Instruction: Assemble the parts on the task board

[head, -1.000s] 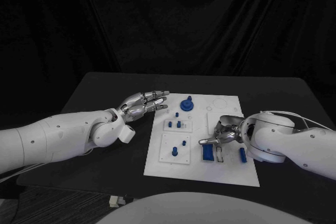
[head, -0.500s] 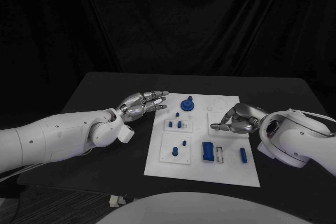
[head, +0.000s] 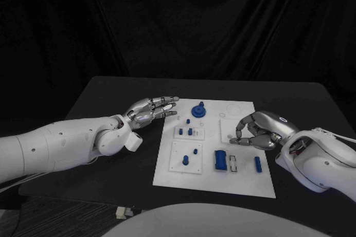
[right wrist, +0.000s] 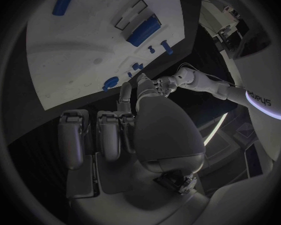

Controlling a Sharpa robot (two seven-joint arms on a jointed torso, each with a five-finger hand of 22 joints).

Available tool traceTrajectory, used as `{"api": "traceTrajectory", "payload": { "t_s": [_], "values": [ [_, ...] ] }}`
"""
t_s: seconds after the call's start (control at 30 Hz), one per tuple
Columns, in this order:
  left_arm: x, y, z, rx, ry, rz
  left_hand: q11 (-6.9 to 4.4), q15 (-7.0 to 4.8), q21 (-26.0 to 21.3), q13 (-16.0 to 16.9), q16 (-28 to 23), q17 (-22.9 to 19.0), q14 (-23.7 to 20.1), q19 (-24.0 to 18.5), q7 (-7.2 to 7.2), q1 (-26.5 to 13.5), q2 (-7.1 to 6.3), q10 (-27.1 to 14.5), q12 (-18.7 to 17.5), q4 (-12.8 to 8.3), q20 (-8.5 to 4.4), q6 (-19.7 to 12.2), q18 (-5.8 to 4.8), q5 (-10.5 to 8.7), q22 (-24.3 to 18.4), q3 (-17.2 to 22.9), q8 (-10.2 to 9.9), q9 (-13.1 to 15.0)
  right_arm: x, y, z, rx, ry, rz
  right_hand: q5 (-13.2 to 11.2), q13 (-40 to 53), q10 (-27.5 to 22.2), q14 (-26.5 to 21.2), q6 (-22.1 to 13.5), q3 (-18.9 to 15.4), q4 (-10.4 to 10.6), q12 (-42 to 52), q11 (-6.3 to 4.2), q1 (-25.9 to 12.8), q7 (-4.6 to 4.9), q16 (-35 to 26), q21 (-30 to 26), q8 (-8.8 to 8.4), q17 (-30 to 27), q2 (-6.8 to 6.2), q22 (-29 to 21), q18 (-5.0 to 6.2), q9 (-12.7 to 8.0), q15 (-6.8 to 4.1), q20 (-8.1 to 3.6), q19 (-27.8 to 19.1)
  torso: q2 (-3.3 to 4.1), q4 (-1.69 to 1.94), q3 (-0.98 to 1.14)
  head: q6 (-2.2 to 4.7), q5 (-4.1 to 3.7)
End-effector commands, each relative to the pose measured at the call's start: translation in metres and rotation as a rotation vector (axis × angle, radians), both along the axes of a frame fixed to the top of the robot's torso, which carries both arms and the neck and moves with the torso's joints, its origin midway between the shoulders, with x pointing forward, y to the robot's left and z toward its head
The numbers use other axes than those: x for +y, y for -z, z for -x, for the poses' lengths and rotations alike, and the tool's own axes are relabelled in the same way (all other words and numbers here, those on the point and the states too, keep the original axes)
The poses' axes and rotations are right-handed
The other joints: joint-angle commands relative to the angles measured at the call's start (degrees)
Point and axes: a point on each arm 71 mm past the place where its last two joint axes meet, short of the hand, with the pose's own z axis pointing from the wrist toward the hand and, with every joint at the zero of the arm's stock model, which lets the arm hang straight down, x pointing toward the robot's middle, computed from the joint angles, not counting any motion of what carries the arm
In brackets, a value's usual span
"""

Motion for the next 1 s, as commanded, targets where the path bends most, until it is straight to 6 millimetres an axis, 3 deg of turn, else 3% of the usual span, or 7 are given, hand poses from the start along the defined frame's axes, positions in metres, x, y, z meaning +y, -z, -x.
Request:
{"api": "traceTrajectory", "payload": {
  "t_s": [0.03, 0.07, 0.1, 0.13, 0.33, 0.57, 1.0],
  "values": [
    [-0.001, -0.001, 0.0, -0.005, 0.0, 0.018, -0.4, 0.38, 0.2, 0.0, -0.1, 0.0, 0.0, 0.2, 0.37, 0.2, 0.24, -0.1, 0.0, 0.2, 0.03, 0.0, -0.04, 0.34, 0.0, 0.2, 0.1, 0.1, 0.006, -0.001, 0.008, -0.134, -0.095, 0.041, -4.4, 15.1, 6.0, 6.0, -1.9, 4.0, 2.5, 0.2, -0.35, -1.3, -0.51, 0.2, -0.1, 5.82, 15.1, -4.05, 14.9, -0.73, 4.5, -0.79, -0.48, 5.6, 0.02, -0.04, 0.01, -0.01, 0.17],
    [-0.001, -0.001, 0.0, -0.005, 0.0, 0.018, -0.4, 0.38, 0.2, 0.0, -0.1, 0.0, 0.0, 0.2, 0.37, 0.2, 0.24, -0.1, 0.0, 0.2, 0.03, 0.0, -0.04, 0.34, 0.0, 0.2, 0.1, 0.1, 0.007, 0.001, 0.01, -0.134, -0.102, 0.047, -5.2, 15.1, 6.0, 6.0, -1.8, 4.2, 2.3, 0.2, -0.54, -1.5, -0.64, 0.2, -0.1, 7.4, 15.1, -4.22, 14.9, -0.73, 5.7, -0.89, -0.56, 5.6, 0.04, -0.01, 0.02, -0.01, 0.15],
    [-0.001, -0.001, 0.0, -0.005, 0.0, 0.018, -0.43, 0.38, 0.2, 0.0, -0.1, 0.0, 0.0, 0.2, 0.43, 0.2, 0.24, -0.1, 0.0, 0.2, 0.03, 0.0, -0.05, 0.36, 0.0, 0.2, 0.1, 0.1, 0.008, 0.005, 0.014, -0.132, -0.11, 0.055, -5.7, 15.1, 6.0, 6.0, -2.9, 4.4, 2.4, 0.2, -0.88, -2.0, -1.16, 0.2, -0.1, 11.26, 15.1, -4.3, 14.9, -0.72, 8.7, -1.17, -0.92, 5.6, 0.05, -0.01, 0.02, -0.01, 0.14],
    [-0.001, -0.001, 0.0, -0.005, 0.0, 0.018, -0.46, 0.38, 0.2, 0.0, -0.1, 0.0, 0.0, 0.2, 0.51, 0.2, 0.25, -0.1, 0.1, 0.2, 0.03, 0.1, -0.06, 0.39, 0.0, 0.2, 0.1, 0.1, 0.008, 0.007, 0.016, -0.129, -0.114, 0.058, -5.9, 15.1, 6.0, 6.0, -3.0, 4.3, 2.3, 0.2, -0.92, -2.0, -1.22, 0.2, -0.1, 11.89, 15.1, -4.44, 14.9, -0.73, 9.2, -1.32, -0.9, 5.6, 0.06, -0.01, 0.02, -0.01, 0.16],
    [0.0, -0.001, 0.0, -0.005, -0.001, 0.018, -0.46, 0.38, 0.2, 0.0, -0.1, 0.0, 0.0, 0.2, 0.51, 0.2, 0.25, -0.1, 0.1, 0.2, 0.03, 0.1, -0.06, 0.39, 0.0, 0.2, 0.1, 0.1, 0.011, 0.019, 0.025, -0.093, -0.131, 0.079, -8.3, 15.1, 6.0, 6.0, -1.1, 3.8, 2.3, 0.2, -1.74, -3.0, -2.22, 0.2, -0.1, 23.53, 15.1, -5.07, 14.9, -0.72, 18.0, -2.04, -1.53, 5.6, 0.01, -0.04, 0.01, -0.01, 0.32],
    [0.0, -0.001, 0.0, -0.002, 0.001, 0.018, -0.46, 0.39, 0.3, 0.0, -0.1, 0.0, 0.0, 0.2, 0.57, 0.3, 0.27, -0.1, 0.1, 0.1, 0.03, 0.1, -0.08, 0.43, -0.1, 0.3, 0.1, 0.1, 0.017, 0.029, 0.03, -0.066, -0.147, 0.084, -9.3, 15.1, 6.0, 6.0, -0.7, 3.1, 2.4, 0.2, -1.98, -4.2, -2.45, 0.2, -0.2, 25.59, 15.1, -5.73, 14.8, -0.7, 19.6, -2.22, -1.72, 5.5, 0.04, 0.01, 0.0, -0.01, 0.37],
    [0.0, 0.0, 0.0, -0.001, 0.002, 0.019, -0.42, 0.41, 0.3, 0.0, -0.1, 0.0, 0.0, 0.2, 0.55, 0.3, 0.31, -0.1, 0.0, 0.1, 0.04, 0.0, -0.1, 0.48, 0.0, 0.3, 0.1, 0.0, 0.026, 0.039, 0.033, -0.011, -0.171, 0.116, -9.1, 15.1, 6.0, 6.0, -2.2, 3.1, 2.3, 0.2, -2.1, -3.5, -2.55, 0.2, -0.4, 25.02, 15.1, -5.71, 14.7, -0.63, 19.5, -2.3, -1.83, 5.4, 0.03, 0.0, 0.01, -0.01, 0.32]
  ]
}}
